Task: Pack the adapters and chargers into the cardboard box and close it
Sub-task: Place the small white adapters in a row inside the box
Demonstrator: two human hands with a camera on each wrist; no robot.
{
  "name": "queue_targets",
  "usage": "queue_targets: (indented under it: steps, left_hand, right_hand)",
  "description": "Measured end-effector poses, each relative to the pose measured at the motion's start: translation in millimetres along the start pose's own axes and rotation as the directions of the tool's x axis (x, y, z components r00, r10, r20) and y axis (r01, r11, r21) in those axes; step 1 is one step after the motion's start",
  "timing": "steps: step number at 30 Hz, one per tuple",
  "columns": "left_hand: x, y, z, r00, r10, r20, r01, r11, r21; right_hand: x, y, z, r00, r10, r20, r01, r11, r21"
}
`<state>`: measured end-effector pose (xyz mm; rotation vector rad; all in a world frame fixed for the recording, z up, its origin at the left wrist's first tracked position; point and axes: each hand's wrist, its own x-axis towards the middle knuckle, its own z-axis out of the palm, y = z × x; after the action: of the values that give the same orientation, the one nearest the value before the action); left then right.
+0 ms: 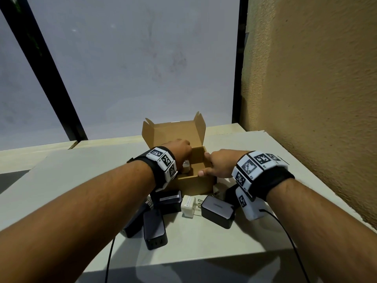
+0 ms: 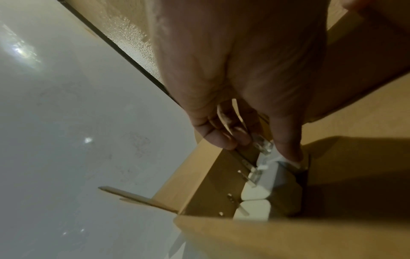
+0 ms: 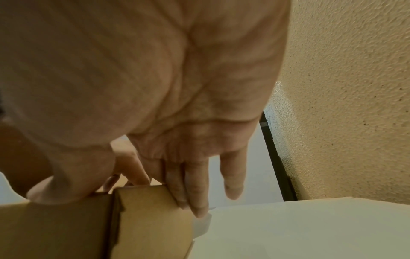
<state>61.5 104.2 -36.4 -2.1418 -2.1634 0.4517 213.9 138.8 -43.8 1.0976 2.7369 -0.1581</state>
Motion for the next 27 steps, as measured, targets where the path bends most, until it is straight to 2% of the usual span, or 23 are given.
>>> queue_targets:
  steps: [4,11,16,17,22,27]
  left_hand:
    - [-2,1,-2,0.996,0.086,-0.037,-0.085,0.996,0.028]
    - [-3,-2,-4,0.997,-0.048,0.057,0.048,0.999,0.007]
    - [-3,-5,-2,0.994,-0.003,-0.113,-0.006,0.997,-0.075]
    - [-4,-4,-2,0.994,-0.001,-0.114,-0.011,0.995,-0.100]
    - [-11,-1,0,0.999,-0.035,0.038,0.040,0.993,-0.109]
    - [-21,-1,-4,0.998,-0.063,0.013,0.064,0.990,-0.129]
  right_hand:
    - [-1,0,1,1.000,-0.001,-0.006,0.001,1.000,0.003]
    - [-1,-2,-1,1.000,0.008,0.004,-0.008,1.000,-0.020]
    - [0,-2,-2,1.000,0.007,0.012,-0.007,1.000,-0.010]
    - [0,-2,-2,1.000,0.008,0.012,-0.008,1.000,-0.005]
    - [-2,-3,-2,1.000,0.012,0.010,-0.012,1.000,-0.011]
    - [-3,-4,-3,0.999,0.027,0.021,-0.027,1.000,-0.009]
